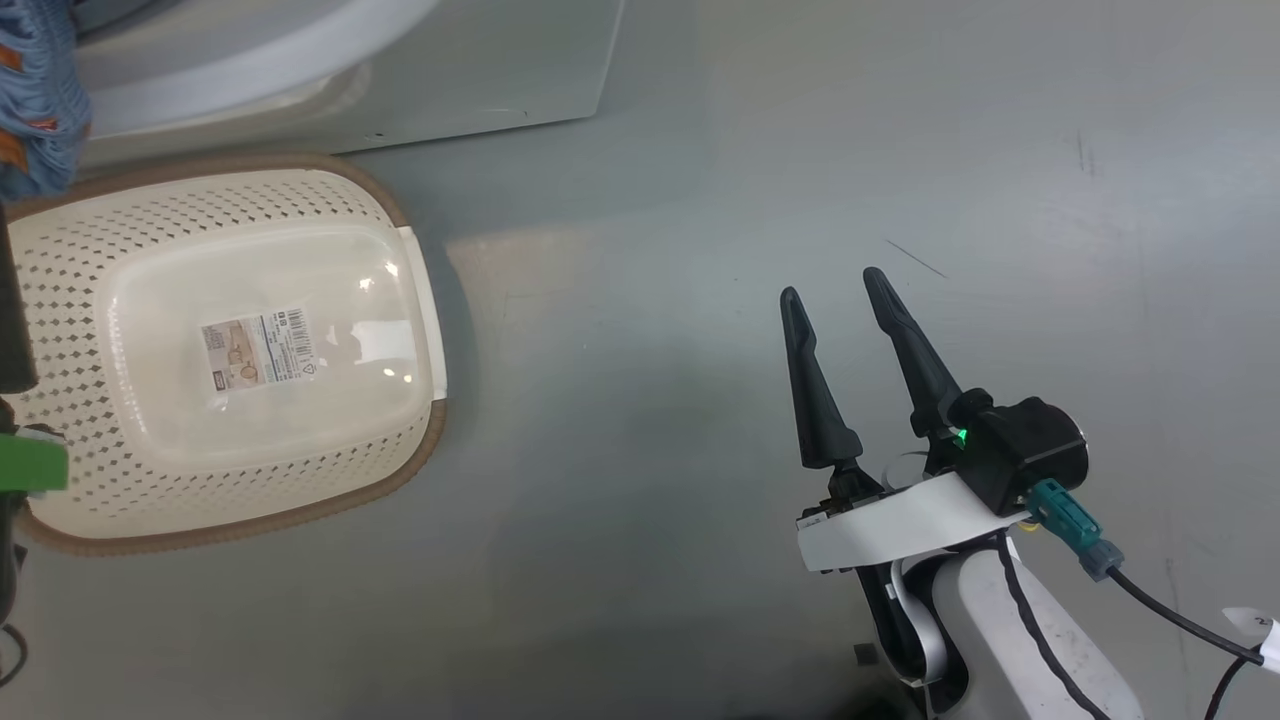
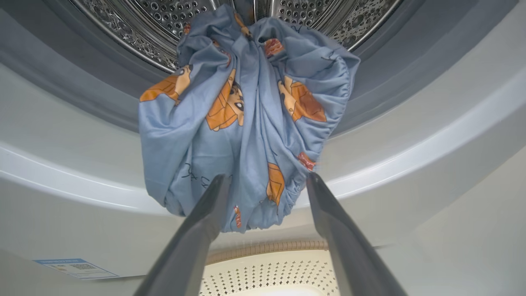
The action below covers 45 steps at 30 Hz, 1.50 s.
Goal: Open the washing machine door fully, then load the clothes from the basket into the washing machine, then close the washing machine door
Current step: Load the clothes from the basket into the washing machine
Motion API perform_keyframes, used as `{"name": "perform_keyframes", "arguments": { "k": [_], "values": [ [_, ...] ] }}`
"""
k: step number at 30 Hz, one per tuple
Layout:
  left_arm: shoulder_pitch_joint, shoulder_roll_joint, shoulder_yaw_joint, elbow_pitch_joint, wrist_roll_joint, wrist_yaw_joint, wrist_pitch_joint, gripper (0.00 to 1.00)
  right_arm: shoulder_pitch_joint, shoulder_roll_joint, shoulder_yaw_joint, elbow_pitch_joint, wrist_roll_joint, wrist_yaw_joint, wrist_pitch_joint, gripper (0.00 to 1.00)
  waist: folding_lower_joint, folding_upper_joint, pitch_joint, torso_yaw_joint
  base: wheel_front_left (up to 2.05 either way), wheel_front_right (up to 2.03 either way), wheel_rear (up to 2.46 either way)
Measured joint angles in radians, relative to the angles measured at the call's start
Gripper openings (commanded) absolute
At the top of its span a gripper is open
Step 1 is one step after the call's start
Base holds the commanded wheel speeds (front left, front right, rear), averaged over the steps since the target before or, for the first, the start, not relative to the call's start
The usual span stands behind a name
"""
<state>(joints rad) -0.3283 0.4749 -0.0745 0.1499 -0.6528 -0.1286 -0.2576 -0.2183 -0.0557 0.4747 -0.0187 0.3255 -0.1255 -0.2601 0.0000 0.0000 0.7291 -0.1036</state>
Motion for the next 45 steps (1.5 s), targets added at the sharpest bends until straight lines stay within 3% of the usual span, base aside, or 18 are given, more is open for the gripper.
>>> {"name": "perform_keyframes", "arguments": {
  "k": [22, 30, 31, 33, 34, 45],
  "values": [
    [-0.174, 0.09, -0.047, 0.179, -0.077, 0.0, 0.002, 1.0, 0.002, 0.001, 0.021, -0.022, 0.009, 0.0, 0.0, 1.0, 0.0, 0.0, 0.071, -0.064, 0.0, 0.0, 0.0],
    [-0.232, 0.096, -0.071, 0.222, -0.129, 0.0, 0.007, 1.0, 0.003, 0.002, 0.018, -0.025, 0.011, 0.0, 0.0, 1.0, 0.0, 0.0, 0.088, -0.083, 0.0, 0.0, 0.0],
    [-0.238, 0.098, -0.073, 0.223, -0.131, 0.0, 0.007, 0.51, 0.003, 0.002, 0.017, -0.025, 0.011, 0.0, 0.0, 1.0, 0.0001, 0.0, 0.088, -0.083, 0.0, 0.0, 0.0],
    [-0.246, 0.102, -0.082, 0.226, -0.132, 0.0, 0.007, 0.13, 0.003, 0.002, 0.016, -0.026, 0.011, 0.0, 0.0, 1.0, 0.0001, 0.0, 0.088, -0.084, 0.0, 0.0, 0.0],
    [-0.248, 0.103, -0.088, 0.226, -0.132, 0.0, 0.007, 0.0, 0.003, 0.002, 0.016, -0.026, 0.011, 0.0, 0.0, 1.0, 0.0, 0.0, 0.088, -0.084, 0.0, 0.0, 0.0],
    [-0.255, 0.087, -0.152, 0.239, -0.096, 0.0, 0.006, 0.0, 0.002, 0.002, -0.01, -0.013, 0.019, 0.0, 0.0, 1.0, 0.0, 0.0, 0.054, -0.059, 0.0, 0.0, 0.0]
  ]
}}
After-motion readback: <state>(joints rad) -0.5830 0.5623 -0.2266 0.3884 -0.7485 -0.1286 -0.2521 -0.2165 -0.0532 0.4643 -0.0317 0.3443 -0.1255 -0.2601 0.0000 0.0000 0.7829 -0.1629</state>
